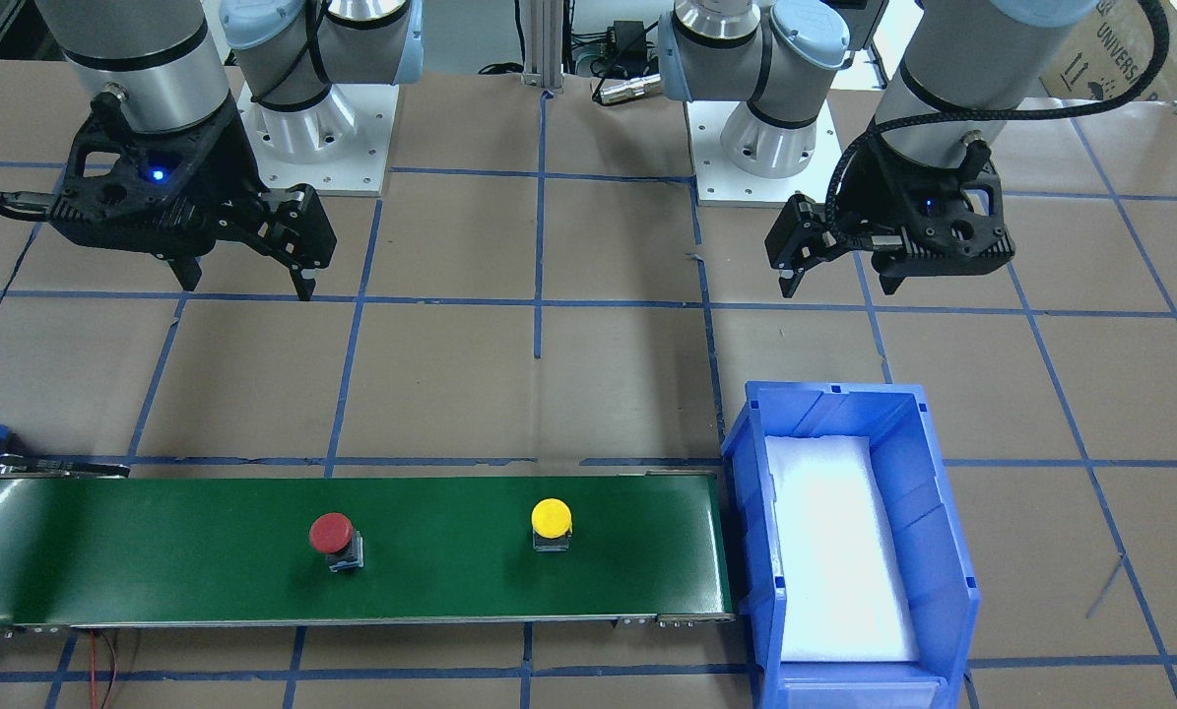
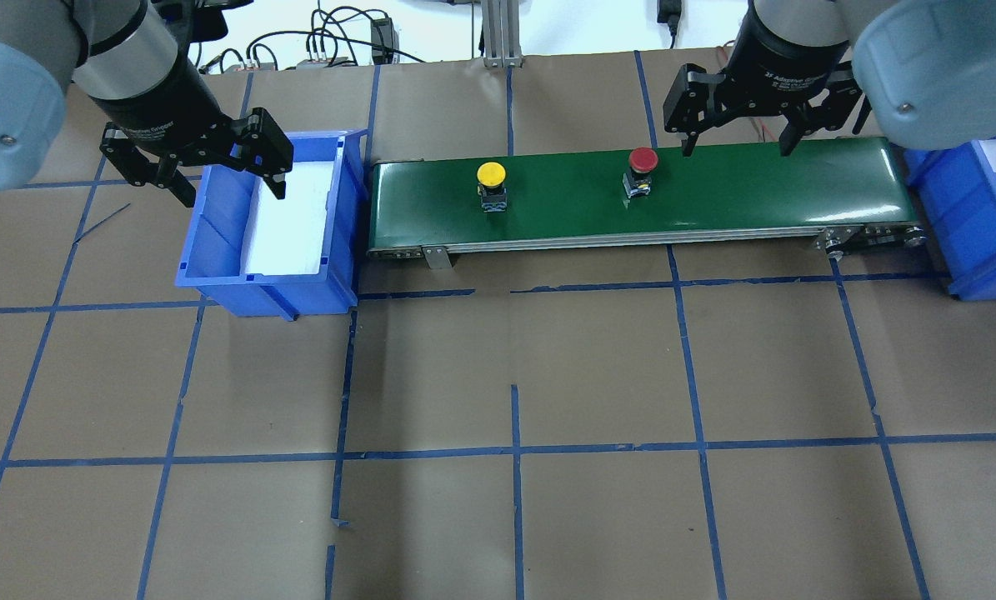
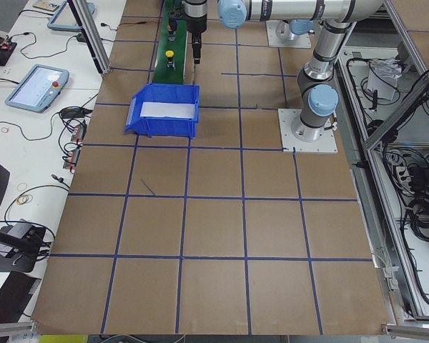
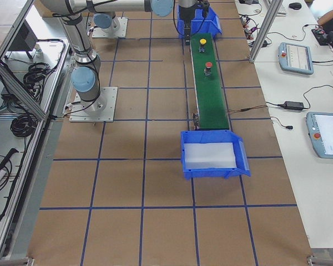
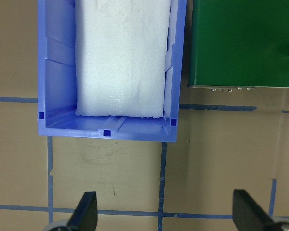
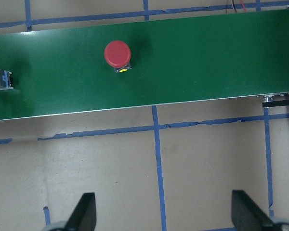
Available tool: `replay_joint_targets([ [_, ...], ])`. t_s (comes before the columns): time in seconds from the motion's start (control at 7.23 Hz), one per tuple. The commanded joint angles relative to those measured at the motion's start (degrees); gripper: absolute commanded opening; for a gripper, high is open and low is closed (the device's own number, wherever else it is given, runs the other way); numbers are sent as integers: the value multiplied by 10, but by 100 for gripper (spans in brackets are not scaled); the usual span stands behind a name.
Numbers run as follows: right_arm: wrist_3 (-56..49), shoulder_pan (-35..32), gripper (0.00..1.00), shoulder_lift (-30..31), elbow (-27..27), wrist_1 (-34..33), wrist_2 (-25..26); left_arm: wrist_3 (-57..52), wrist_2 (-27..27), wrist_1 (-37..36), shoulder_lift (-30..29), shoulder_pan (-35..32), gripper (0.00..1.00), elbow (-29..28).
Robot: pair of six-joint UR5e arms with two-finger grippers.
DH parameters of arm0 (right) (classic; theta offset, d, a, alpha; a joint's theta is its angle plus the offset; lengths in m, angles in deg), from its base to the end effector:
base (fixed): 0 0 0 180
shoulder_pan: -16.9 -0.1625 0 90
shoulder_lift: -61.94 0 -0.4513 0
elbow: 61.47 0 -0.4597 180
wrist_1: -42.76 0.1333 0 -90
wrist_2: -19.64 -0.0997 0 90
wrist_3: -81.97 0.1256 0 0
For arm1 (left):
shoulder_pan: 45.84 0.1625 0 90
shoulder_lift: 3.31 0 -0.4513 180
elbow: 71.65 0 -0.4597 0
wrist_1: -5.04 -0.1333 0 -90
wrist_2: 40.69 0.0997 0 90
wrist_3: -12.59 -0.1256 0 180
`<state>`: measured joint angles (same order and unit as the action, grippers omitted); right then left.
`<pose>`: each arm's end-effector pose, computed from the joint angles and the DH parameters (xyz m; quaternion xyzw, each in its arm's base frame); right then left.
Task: Transport two buttons from left to right
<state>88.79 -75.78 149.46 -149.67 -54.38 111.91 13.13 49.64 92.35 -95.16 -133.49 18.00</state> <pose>0.1559 -0.5857 0.4944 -0.0372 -0.9975 0.0578 0.0150 -0.1088 -0.5814 0.4780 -0.0252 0.9996 -0.0103 0.0030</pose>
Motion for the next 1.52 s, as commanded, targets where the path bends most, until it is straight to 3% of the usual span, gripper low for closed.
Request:
replay_joint_targets([
  [0.0,5,-3,100,3,-9,0,-9,0,0,0,0,-1,100,1],
  [0.28,4,-11,100,9,-14,9,-8,0,0,-1,1,-2,100,1],
  [0.83,-98,-16,100,-6,-8,-2,-10,0,0,-1,1,-2,100,1],
  [1.38,-287,88,100,-67,61,23,-14,1,0,-1,1,-2,100,1],
])
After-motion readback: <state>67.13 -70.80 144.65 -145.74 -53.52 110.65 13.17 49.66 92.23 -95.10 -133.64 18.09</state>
